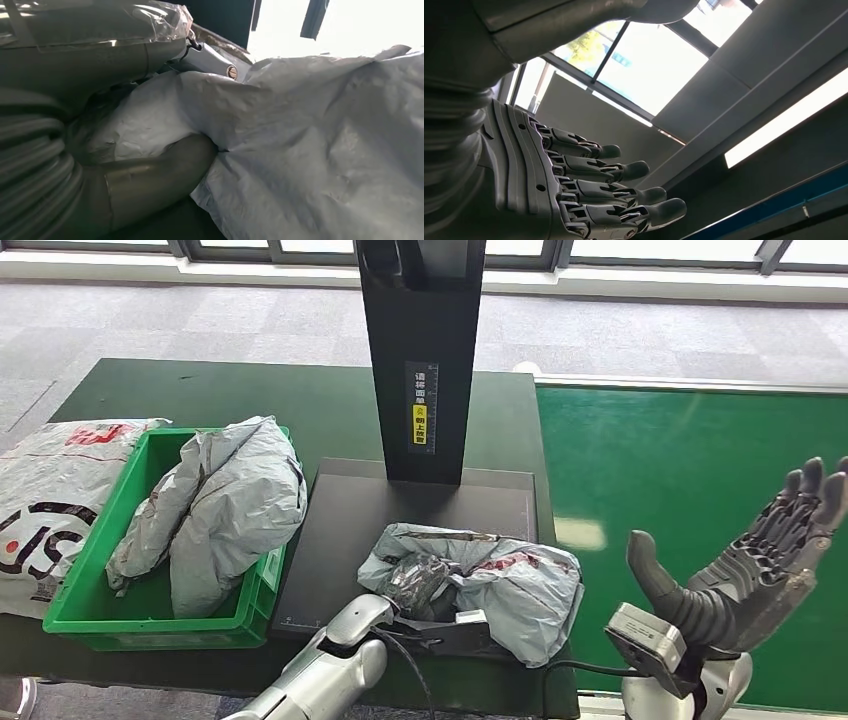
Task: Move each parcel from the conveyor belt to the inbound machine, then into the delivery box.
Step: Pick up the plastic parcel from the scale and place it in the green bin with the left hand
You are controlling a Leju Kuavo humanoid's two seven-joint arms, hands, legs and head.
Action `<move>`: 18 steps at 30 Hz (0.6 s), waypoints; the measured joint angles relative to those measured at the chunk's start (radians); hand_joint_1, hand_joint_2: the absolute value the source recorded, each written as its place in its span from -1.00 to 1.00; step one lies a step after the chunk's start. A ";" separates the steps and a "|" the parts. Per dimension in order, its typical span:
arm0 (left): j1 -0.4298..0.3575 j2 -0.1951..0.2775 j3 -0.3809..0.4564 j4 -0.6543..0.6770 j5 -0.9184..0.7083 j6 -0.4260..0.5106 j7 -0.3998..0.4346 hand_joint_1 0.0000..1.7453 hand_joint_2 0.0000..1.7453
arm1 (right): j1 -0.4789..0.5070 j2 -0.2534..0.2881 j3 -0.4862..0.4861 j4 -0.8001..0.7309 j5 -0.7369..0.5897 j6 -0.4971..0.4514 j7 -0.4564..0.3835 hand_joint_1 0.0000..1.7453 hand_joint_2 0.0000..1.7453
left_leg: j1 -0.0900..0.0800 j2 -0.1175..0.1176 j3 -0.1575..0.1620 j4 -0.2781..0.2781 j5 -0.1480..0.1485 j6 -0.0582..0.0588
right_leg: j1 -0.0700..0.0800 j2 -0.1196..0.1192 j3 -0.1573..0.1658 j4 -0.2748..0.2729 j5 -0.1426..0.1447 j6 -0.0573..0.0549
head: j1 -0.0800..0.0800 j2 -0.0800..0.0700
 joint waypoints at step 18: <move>0.190 0.011 0.170 -0.798 0.183 0.427 -0.282 1.00 1.00 | 0.003 0.001 -0.025 -0.010 0.021 0.000 0.021 -1.00 1.00 | 0.000 -0.001 -0.003 0.000 0.000 0.000 | 0.000 -0.001 -0.002 0.000 0.000 0.000 | 0.000 0.000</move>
